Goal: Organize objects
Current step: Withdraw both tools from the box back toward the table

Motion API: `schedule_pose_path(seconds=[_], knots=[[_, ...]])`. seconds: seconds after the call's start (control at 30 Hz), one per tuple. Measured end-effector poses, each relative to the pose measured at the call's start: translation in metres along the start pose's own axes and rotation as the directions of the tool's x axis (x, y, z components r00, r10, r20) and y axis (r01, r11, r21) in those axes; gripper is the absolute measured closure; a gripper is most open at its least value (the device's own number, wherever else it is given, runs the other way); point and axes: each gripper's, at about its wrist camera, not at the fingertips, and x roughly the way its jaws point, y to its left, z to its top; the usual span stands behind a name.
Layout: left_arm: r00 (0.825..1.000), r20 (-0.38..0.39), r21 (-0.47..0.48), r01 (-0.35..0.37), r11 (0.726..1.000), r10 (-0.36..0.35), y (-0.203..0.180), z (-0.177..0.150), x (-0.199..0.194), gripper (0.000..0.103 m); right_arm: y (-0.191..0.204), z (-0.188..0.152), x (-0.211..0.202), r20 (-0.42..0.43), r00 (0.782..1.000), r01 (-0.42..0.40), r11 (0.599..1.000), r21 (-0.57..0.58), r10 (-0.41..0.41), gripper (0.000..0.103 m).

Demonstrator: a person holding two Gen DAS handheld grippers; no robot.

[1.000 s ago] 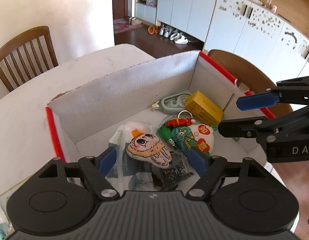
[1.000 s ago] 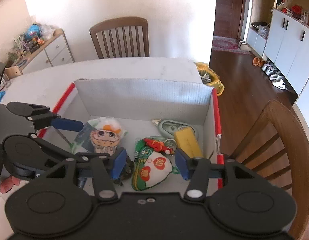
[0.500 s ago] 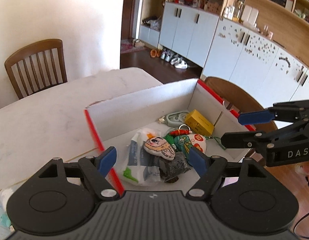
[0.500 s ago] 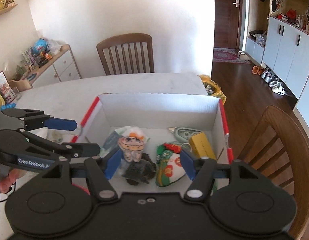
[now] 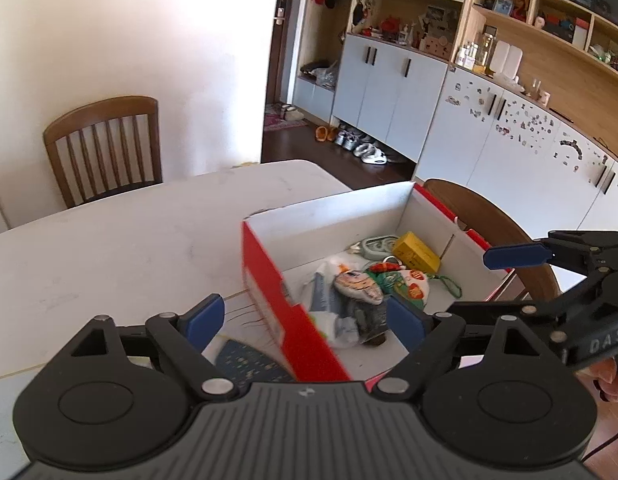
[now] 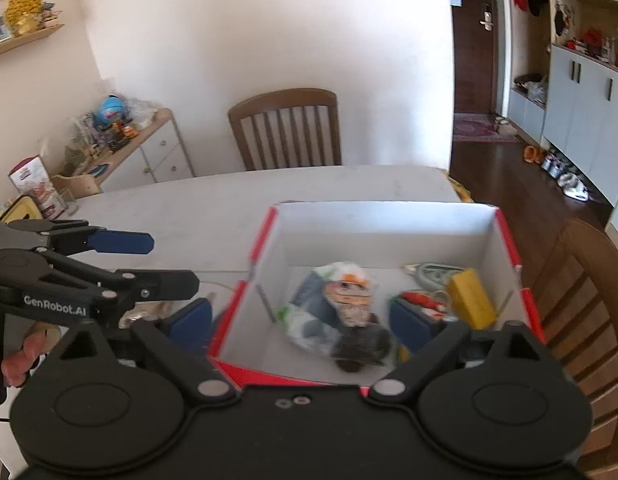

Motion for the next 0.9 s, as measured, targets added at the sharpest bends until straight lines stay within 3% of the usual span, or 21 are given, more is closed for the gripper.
schedule_pose_path(seconds=[0.23, 0.5, 0.9], knots=[[0.999, 0.035, -0.024, -0.011, 1.0, 0.012, 0.029, -0.012, -0.026, 0.0, 0.038, -0.002, 0.004, 0.017, 0.999, -0.034, 0.999, -0.012, 0.035, 0.001], [0.997, 0.064, -0.055, -0.04, 0.998, 0.044, 0.066, -0.028, -0.048, 0.0, 0.08, -0.006, 0.015, 0.007, 0.998, -0.062, 0.997, -0.046, 0.063, 0.001], [0.985, 0.068, -0.157, -0.144, 0.977, 0.156, 0.154, -0.046, -0.067, 0.0, 0.142, -0.012, 0.051, -0.052, 0.994, -0.099, 0.989, -0.114, 0.094, 0.001]])
